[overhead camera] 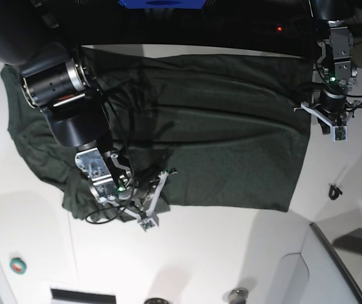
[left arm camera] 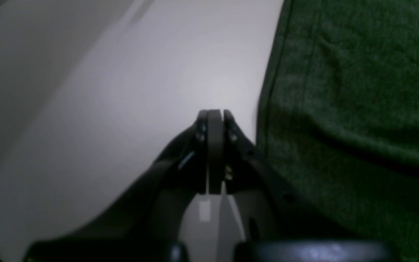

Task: Layout the t-shirt on the table in an organized manner, then fold the t-shirt properly
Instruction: 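Move the right gripper to the shirt hem and grasp the fabric, then sweep the right gripper across the shirt middle, flattening the fabric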

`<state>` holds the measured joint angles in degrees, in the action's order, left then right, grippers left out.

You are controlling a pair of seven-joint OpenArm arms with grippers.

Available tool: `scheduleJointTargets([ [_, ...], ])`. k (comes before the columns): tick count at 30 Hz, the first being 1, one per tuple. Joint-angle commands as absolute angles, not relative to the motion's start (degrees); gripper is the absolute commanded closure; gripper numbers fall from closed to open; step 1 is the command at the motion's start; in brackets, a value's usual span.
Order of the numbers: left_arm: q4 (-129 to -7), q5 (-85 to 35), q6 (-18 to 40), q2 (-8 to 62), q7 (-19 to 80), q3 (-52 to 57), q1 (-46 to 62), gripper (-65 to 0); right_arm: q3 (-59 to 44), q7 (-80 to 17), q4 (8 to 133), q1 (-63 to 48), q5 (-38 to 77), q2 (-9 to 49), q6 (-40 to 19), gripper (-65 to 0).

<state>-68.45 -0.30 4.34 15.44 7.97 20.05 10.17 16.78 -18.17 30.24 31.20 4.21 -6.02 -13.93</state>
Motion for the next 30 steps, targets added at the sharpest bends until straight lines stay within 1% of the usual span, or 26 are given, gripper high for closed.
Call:
scheduleJointTargets([
  [1,-69.23,-0.4,3.74,16.4,6.29,20.35,9.8,0.0,16.75,-17.27,30.99,33.1,4.44,-6.37,-13.41,-0.5],
  [6,-69.58,-0.4,3.74,16.4,6.29,20.35,9.8,0.0,16.84,-17.45,32.13,33.36,4.44,-6.37,-13.76,-0.2],
  [8,-69.67,-0.4,3.74,16.4,6.29,20.35,9.8,0.0,16.92,-18.24,36.18,32.92,4.44,-6.37,-13.76,0.0],
  [12,-69.49,-0.4,3.74,16.4,6.29,20.35,9.8,0.0,17.01,-26.59,50.51,29.67,4.44,-5.76,-13.93,0.0],
  [14,-69.32,-0.4,3.74,16.4,6.29,20.35,9.71,0.0,17.01,-29.85,60.0,27.47,4.35,-4.35,-13.93,0.0],
  [18,-69.32,-0.4,3.74,16.4,6.29,20.35,9.27,0.0,17.01,-36.88,75.12,24.04,4.44,-2.51,-14.29,0.0],
  [21,-69.58,-0.4,3.74,16.4,6.29,20.35,9.1,0.0,17.1,-41.1,85.93,20.26,4.44,-1.71,-18.24,0.0],
  [26,-69.67,-0.4,3.74,16.4,6.29,20.35,9.01,0.0,16.84,-45.85,102.73,10.24,4.44,-0.04,-24.13,0.0],
  [28,-69.49,-0.4,3.74,16.4,6.29,20.35,8.92,0.0,17.1,-45.67,108.18,4.97,4.53,1.45,-27.74,0.0],
  [30,-69.41,-0.13,3.74,16.4,6.29,20.35,8.66,0.0,17.1,-45.67,113.1,-0.04,4.53,1.45,-32.92,0.0],
])
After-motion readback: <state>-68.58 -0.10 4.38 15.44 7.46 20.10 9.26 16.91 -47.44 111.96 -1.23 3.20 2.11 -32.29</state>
